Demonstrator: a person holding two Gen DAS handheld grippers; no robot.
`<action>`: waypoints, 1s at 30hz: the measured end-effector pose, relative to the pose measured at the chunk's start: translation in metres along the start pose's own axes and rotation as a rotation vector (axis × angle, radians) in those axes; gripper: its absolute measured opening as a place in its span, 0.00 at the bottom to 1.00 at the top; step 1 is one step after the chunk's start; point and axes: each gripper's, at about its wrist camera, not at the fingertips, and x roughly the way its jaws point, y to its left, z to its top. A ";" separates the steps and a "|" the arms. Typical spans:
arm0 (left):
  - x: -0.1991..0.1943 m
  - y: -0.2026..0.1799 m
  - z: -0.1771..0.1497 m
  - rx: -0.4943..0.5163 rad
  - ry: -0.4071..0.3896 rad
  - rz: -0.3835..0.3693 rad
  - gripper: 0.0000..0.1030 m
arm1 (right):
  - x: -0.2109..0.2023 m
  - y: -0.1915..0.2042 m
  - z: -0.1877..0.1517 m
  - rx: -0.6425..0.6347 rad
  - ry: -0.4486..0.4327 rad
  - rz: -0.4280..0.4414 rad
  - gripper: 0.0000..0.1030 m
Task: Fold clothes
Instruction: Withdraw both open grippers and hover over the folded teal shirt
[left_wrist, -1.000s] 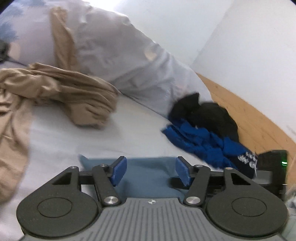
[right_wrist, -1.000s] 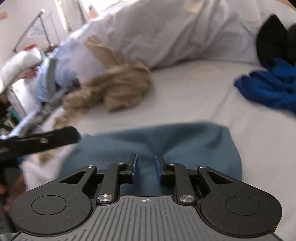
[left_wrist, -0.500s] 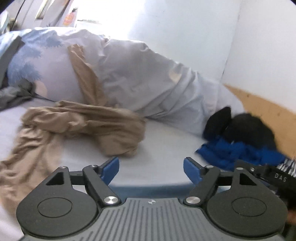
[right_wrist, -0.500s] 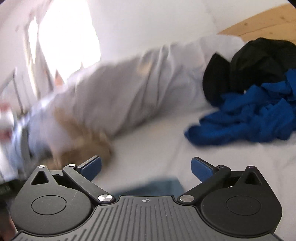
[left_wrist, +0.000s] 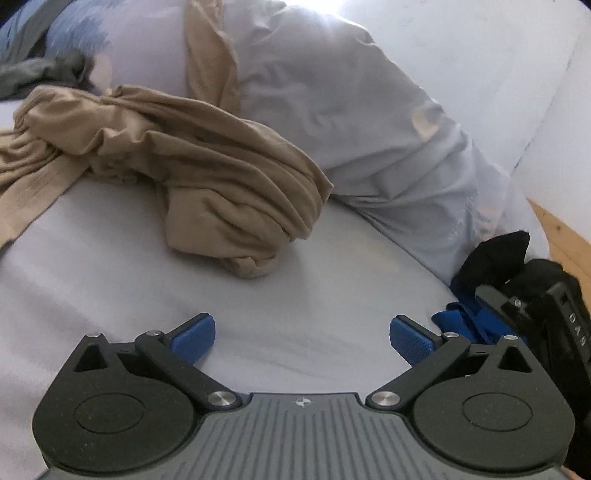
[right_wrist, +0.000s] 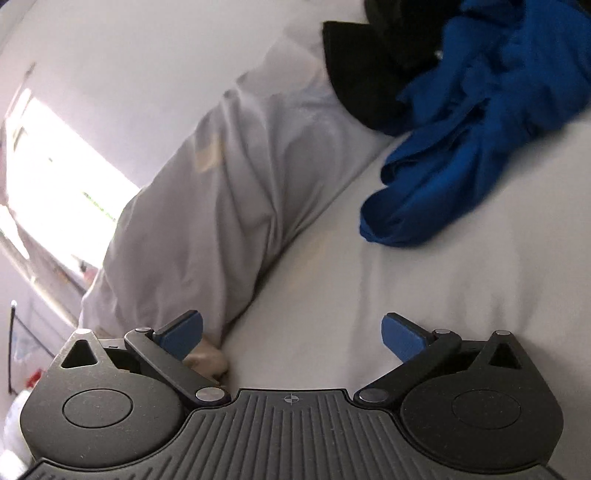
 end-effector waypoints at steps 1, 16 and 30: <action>0.002 -0.002 0.001 0.019 0.006 0.011 1.00 | 0.001 -0.002 0.002 -0.005 -0.008 0.004 1.00; -0.087 -0.007 0.014 0.321 -0.013 0.018 1.00 | -0.100 0.024 0.046 -0.304 -0.082 -0.137 1.00; -0.165 0.017 -0.082 0.171 0.052 -0.219 1.00 | -0.226 -0.021 -0.052 -0.085 -0.009 0.041 1.00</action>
